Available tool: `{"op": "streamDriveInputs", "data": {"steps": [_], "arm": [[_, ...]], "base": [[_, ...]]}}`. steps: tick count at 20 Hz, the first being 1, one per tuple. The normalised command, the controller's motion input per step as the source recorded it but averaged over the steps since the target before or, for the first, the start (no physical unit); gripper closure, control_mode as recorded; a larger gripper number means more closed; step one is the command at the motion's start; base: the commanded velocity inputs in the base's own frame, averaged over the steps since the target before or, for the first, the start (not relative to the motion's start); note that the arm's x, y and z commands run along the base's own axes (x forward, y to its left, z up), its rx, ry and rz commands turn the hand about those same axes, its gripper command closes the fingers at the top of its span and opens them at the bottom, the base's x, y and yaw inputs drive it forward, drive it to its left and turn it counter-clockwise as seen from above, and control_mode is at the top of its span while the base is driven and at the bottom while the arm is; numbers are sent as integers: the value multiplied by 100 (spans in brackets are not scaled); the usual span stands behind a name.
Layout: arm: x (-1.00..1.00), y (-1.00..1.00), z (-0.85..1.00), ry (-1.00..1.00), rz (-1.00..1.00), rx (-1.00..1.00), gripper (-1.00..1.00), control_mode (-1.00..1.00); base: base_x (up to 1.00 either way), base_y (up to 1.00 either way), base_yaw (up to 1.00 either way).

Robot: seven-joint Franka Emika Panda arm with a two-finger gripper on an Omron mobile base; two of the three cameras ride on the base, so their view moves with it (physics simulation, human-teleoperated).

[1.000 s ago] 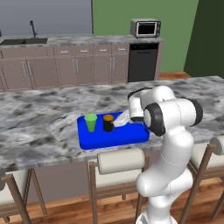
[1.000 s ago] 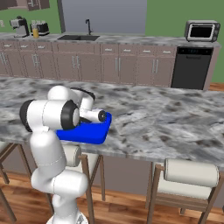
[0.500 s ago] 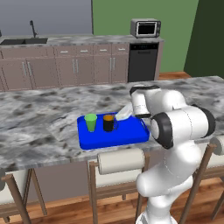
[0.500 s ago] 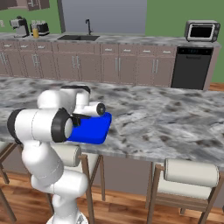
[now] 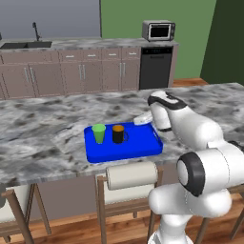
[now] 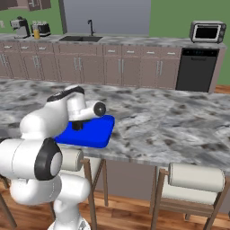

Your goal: There is a tray on the dining counter. Grab the cup, mug, and pitcher and place them on the tray. The pitcher may be placed next to the tray if it cannot fit the tray.

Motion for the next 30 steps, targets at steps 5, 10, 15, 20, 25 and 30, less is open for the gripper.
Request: {"op": "streamDriveInputs", "data": {"steps": [5, 10, 15, 20, 25, 30], "arm": [[-45, -41, 58, 14, -33, -3, -100, -100], [-41, -54, 45, 16, -39, -4, -100, -100], [-39, -49, 41, 18, -43, -4, -100, -100], [-27, -37, 52, 23, -35, -8, -100, -100], [-36, -27, 56, 27, -9, -3, -100, -100], [-83, -8, 20, 23, 0, 0, -100, -100]], "base": [[0, 0, 0], [0, 0, 0], [0, 0, 0], [0, 0, 0], [0, 0, 0], [0, 0, 0]]}}
